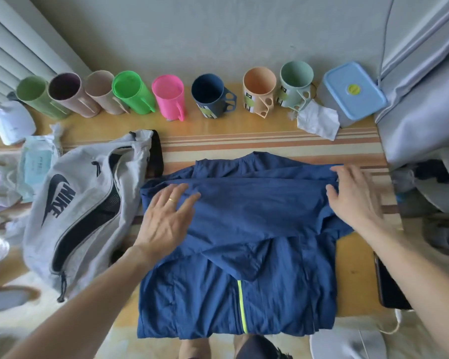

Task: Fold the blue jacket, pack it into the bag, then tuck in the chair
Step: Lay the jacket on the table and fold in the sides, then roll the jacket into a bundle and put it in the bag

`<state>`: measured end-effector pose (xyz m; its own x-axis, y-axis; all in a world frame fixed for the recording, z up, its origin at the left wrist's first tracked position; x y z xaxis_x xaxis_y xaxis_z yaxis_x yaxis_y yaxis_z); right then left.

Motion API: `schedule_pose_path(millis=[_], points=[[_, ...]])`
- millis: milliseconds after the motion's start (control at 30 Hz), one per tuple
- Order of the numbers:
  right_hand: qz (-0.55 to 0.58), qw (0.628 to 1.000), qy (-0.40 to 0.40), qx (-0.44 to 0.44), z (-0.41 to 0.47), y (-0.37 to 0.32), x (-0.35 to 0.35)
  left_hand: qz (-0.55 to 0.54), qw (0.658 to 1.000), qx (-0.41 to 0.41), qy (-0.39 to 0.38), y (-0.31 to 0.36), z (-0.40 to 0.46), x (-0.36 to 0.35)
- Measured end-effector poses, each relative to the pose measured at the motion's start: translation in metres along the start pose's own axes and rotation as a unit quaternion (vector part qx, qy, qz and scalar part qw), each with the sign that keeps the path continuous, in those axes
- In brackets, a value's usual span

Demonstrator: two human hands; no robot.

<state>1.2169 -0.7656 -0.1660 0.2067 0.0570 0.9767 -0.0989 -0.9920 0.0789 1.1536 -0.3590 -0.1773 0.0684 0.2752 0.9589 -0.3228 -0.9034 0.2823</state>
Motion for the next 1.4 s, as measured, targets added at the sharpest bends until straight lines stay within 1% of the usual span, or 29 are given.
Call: schedule_pose_path(millis=[33,67,100,133,167,200,233,267,300,367,400,500,600,667,767,800,867,933,967,1000,1033,1067,1100,1133,1167,1200,1233,1300,1400], points=[[0.011,0.995,0.085,0.049,-0.015,-0.017,0.006,0.001,0.999,-0.038,-0.03,0.007,-0.007,-0.013],[0.02,0.983,0.15,0.099,-0.029,-0.031,0.006,0.022,0.996,-0.054,-0.072,0.007,-0.015,-0.028],[0.022,0.972,0.178,0.153,-0.039,-0.041,-0.002,0.05,0.991,-0.047,-0.11,0.002,-0.023,-0.042],[0.009,0.963,0.174,0.207,-0.046,-0.046,-0.016,0.074,0.987,-0.024,-0.138,-0.008,-0.031,-0.051],[-0.025,0.956,0.146,0.251,-0.051,-0.047,-0.034,0.09,0.984,0.006,-0.153,-0.019,-0.038,-0.056],[-0.069,0.953,0.111,0.273,-0.053,-0.041,-0.055,0.099,0.981,0.041,-0.161,-0.029,-0.044,-0.058],[-0.101,0.954,0.074,0.274,-0.055,-0.031,-0.072,0.107,0.978,0.071,-0.164,-0.035,-0.049,-0.056],[-0.114,0.959,0.046,0.256,-0.057,-0.019,-0.084,0.11,0.976,0.095,-0.162,-0.038,-0.053,-0.052],[-0.101,0.968,0.036,0.227,-0.061,-0.007,-0.089,0.109,0.975,0.113,-0.154,-0.037,-0.056,-0.047],[-0.03,0.985,0.046,0.165,-0.074,0.005,-0.084,0.088,0.979,0.136,-0.123,-0.027,-0.064,-0.037],[0.004,0.987,0.056,0.151,-0.087,0.003,-0.08,0.077,0.981,0.135,-0.113,-0.018,-0.072,-0.033],[0.048,0.984,0.055,0.163,-0.151,-0.019,-0.091,0.052,0.988,0.094,-0.115,0.015,-0.106,-0.035],[0.025,0.98,0.01,0.195,-0.225,-0.034,-0.125,0.036,0.987,0.077,-0.136,0.037,-0.154,-0.05],[0.005,0.98,-0.011,0.198,-0.27,-0.039,-0.142,0.039,0.985,0.068,-0.156,0.047,-0.189,-0.063],[0.013,0.984,-0.004,0.176,-0.321,-0.038,-0.15,0.03,0.986,0.06,-0.156,0.054,-0.237,-0.073],[0.022,0.988,0.004,0.155,-0.335,-0.035,-0.151,0.024,0.986,0.075,-0.15,0.053,-0.254,-0.073],[0.065,0.994,0.029,0.083,-0.358,-0.026,-0.15,0.018,0.982,0.138,-0.131,0.047,-0.284,-0.07],[0.144,0.989,0.035,-0.031,-0.373,-0.013,-0.159,-0.005,0.972,0.215,-0.095,0.04,-0.307,-0.063],[0.205,0.974,0.014,-0.1,-0.376,-0.005,-0.168,-0.032,0.966,0.247,-0.071,0.038,-0.316,-0.061],[0.273,0.947,-0.02,-0.168,-0.376,0.001,-0.177,-0.067,0.955,0.285,-0.045,0.037,-0.323,-0.058],[0.341,0.91,-0.064,-0.227,-0.373,0.003,-0.185,-0.114,0.934,0.337,-0.026,0.032,-0.33,-0.061],[0.393,0.873,-0.109,-0.269,-0.368,0.002,-0.191,-0.171,0.901,0.399,-0.019,0.026,-0.337,-0.068],[0.431,0.842,-0.141,-0.292,-0.361,-0.001,-0.194,-0.227,0.856,0.463,-0.023,0.02,-0.342,-0.078],[0.458,0.821,-0.159,-0.3,-0.354,-0.004,-0.195,-0.271,0.814,0.513,-0.031,0.016,-0.345,-0.088],[0.475,0.809,-0.167,-0.303,-0.346,-0.007,-0.196,-0.311,0.784,0.536,-0.037,0.013,-0.346,-0.099],[0.484,0.804,-0.167,-0.302,-0.34,-0.009,-0.197,-0.352,0.763,0.541,-0.038,0.013,-0.343,-0.108],[0.492,0.8,-0.165,-0.302,-0.336,-0.009,-0.201,-0.385,0.749,0.539,-0.035,0.014,-0.339,-0.115],[0.506,0.794,-0.171,-0.292,-0.334,-0.007,-0.209,-0.41,0.738,0.535,-0.024,0.016,-0.334,-0.118],[0.511,0.796,-0.188,-0.264,-0.348,-0.005,-0.2,-0.385,0.761,0.521,-0.012,0.023,-0.339,-0.106]])
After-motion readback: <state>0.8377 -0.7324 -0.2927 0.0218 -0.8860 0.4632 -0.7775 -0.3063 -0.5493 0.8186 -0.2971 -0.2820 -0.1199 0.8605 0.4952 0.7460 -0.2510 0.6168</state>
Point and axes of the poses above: each hand's wrist, its own z-axis towards the middle knuckle, its own x-axis out of the back of the hand, y = z × x, the point moved 6 cm from there along z, towards the middle knuckle, and after that the axes turned 10 degrees about -z, right-handed, at the moved point
